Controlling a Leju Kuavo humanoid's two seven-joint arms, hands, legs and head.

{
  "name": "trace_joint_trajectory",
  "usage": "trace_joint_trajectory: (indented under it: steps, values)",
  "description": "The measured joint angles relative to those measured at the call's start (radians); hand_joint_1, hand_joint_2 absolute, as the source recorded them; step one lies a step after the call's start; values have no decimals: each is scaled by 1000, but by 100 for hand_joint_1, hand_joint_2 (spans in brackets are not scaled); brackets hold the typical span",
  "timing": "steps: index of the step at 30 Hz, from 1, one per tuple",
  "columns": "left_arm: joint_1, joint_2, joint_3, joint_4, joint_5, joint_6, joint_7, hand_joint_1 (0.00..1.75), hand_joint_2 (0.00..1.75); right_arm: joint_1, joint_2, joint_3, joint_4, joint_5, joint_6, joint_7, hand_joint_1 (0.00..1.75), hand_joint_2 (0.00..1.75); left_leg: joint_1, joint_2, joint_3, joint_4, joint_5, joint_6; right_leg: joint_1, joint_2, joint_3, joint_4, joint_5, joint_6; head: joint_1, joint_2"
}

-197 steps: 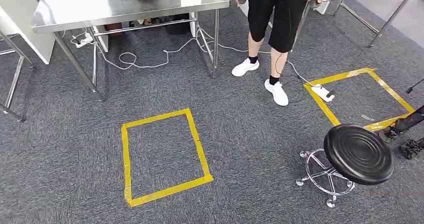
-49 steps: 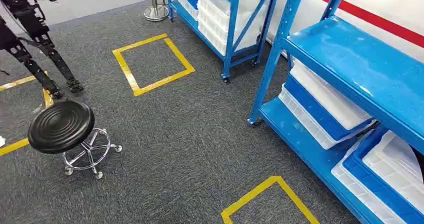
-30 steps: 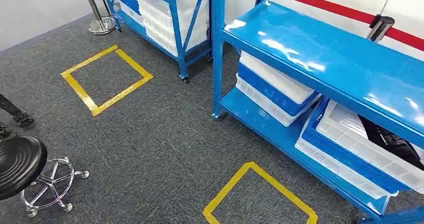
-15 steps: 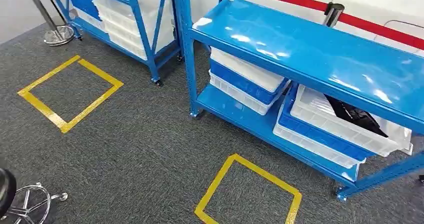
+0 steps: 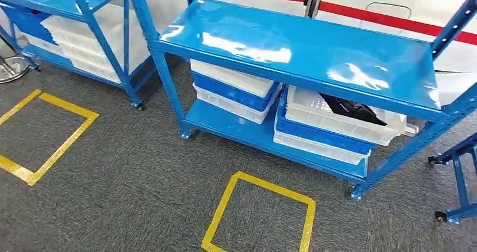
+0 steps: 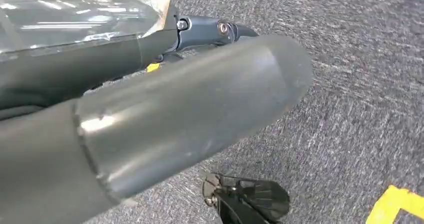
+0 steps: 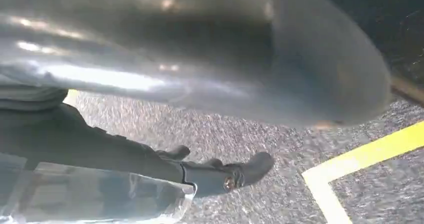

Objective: Take the parts from the cabinet and place them on the table.

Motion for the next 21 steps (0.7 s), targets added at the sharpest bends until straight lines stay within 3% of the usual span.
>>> trace_joint_trajectory:
  steps: [2,3,4,5,6,8,9,10,11,13,14,15,16,17,18,19,20,21]
  values:
    - [0,0,0,0,0,-1,0,0,0,3,-1,0,0,0,-1,0,0,0,0,-8,54,-136,97,7,0,31,5,2,0,1,0,0]
    - [0,0,0,0,0,-1,0,0,0,2,0,0,0,-1,0,0,0,0,2,-33,94,-225,142,10,0,45,5,3,0,1,-1,0]
    - [0,0,0,0,-1,-2,0,0,0,2,0,0,0,-1,0,0,0,0,7,-96,107,-254,128,10,0,54,1,4,1,4,0,0]
    - [0,0,0,0,-2,-2,-1,0,0,-1,0,0,0,-1,-1,-1,0,0,2,-95,103,-266,134,11,9,65,-5,8,2,12,1,0]
    - [-1,0,0,0,-3,-2,-2,0,0,-1,1,0,0,-1,0,-1,0,0,-3,-81,104,-264,134,13,2,73,-11,4,6,20,1,0]
    - [-1,0,0,0,-3,-2,-2,0,0,2,0,0,0,-1,-1,-1,0,0,-12,-58,106,-271,141,29,-2,98,-23,-4,15,39,0,0]
    - [-2,-2,0,0,-3,-2,-2,0,0,3,0,0,0,-1,-1,-1,0,0,-1,-39,112,-289,153,43,7,87,-26,4,13,41,2,0]
    - [-3,-1,0,0,-3,-2,-3,0,0,3,0,0,0,-1,-1,-1,0,0,-6,-28,114,-296,156,48,7,25,-42,33,-3,38,2,0]
    - [-2,-1,0,0,-3,-2,-3,0,0,2,0,0,0,-1,-1,-1,0,0,-7,-12,113,-296,158,54,8,-7,-74,90,-34,30,10,0]
    - [2,-1,0,0,-3,-2,-5,0,0,-1,-1,0,0,-1,-1,-1,0,0,-12,22,112,-296,157,55,3,-30,-152,243,-94,24,10,0]
    - [2,-1,0,0,-3,-2,-6,0,0,0,-1,0,0,-1,-1,-1,0,0,-13,38,110,-295,156,55,1,-33,-177,297,-106,29,10,0]
    - [1,-1,0,0,-4,-2,-6,0,0,2,-1,0,0,-1,-1,-1,0,0,-13,52,111,-295,155,54,-2,-36,-175,299,-99,37,10,0]
    - [1,-1,0,0,-4,-2,-8,0,0,4,-1,0,0,-1,-1,-1,0,0,-12,65,112,-295,154,52,-4,-40,-148,252,-77,49,10,0]
    - [1,-1,0,0,-4,-1,-8,0,0,4,-2,0,0,-1,-1,-1,0,0,-11,76,114,-295,152,48,-7,-50,-104,174,-47,60,11,0]
    - [1,-2,0,0,-5,-1,-8,0,0,3,-3,0,0,-1,-1,-1,0,0,-10,88,117,-295,149,45,-10,-74,-46,74,-17,69,10,0]
    - [0,-2,0,0,-6,-1,-8,0,0,1,-4,0,0,-1,-1,-1,0,0,-14,97,124,-294,145,37,-10,-126,-4,0,-7,66,11,0]
    - [1,-2,0,0,-6,0,-8,0,0,-3,-4,0,0,-1,-1,-1,0,0,-20,108,126,-292,136,26,1,-131,3,-6,-4,56,12,0]
    - [1,-2,0,0,-7,0,-8,0,0,-5,-4,0,0,-1,-1,-1,0,0,-21,116,130,-293,135,21,-1,-115,0,-4,-3,46,4,0]
